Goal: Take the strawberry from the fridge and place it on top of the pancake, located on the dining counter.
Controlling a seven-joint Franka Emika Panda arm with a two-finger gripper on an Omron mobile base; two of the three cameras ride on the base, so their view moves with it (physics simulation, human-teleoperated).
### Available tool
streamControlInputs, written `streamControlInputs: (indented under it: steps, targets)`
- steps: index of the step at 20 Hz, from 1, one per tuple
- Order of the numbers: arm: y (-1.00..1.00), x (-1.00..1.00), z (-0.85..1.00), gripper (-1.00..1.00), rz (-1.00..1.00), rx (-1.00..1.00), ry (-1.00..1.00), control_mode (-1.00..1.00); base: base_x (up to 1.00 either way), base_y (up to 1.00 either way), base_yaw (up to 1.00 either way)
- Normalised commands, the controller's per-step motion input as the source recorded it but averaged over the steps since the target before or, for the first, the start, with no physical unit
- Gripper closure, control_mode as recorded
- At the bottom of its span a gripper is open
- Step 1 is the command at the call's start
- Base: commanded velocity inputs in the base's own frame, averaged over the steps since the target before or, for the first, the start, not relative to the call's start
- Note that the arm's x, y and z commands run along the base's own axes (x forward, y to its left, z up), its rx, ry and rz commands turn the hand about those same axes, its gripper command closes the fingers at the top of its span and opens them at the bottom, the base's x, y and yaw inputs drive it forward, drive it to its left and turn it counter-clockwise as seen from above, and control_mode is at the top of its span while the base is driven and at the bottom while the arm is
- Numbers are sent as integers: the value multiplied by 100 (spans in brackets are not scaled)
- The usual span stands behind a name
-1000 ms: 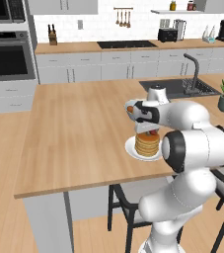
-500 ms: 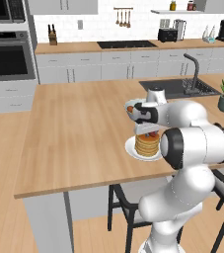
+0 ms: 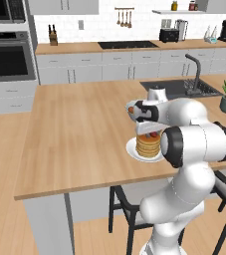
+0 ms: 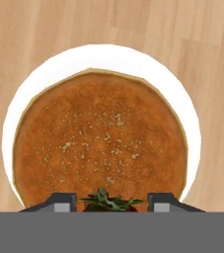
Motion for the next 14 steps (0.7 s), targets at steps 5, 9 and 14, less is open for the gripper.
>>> streamControlInputs:
  steps: [5,9,14]
  targets:
    - [3,0,0,-100,0,0,0,-100,0,0,0]
    - [0,0,0,-100,0,0,0,-100,0,0,0]
    - [3,0,0,-100,0,0,0,-100,0,0,0]
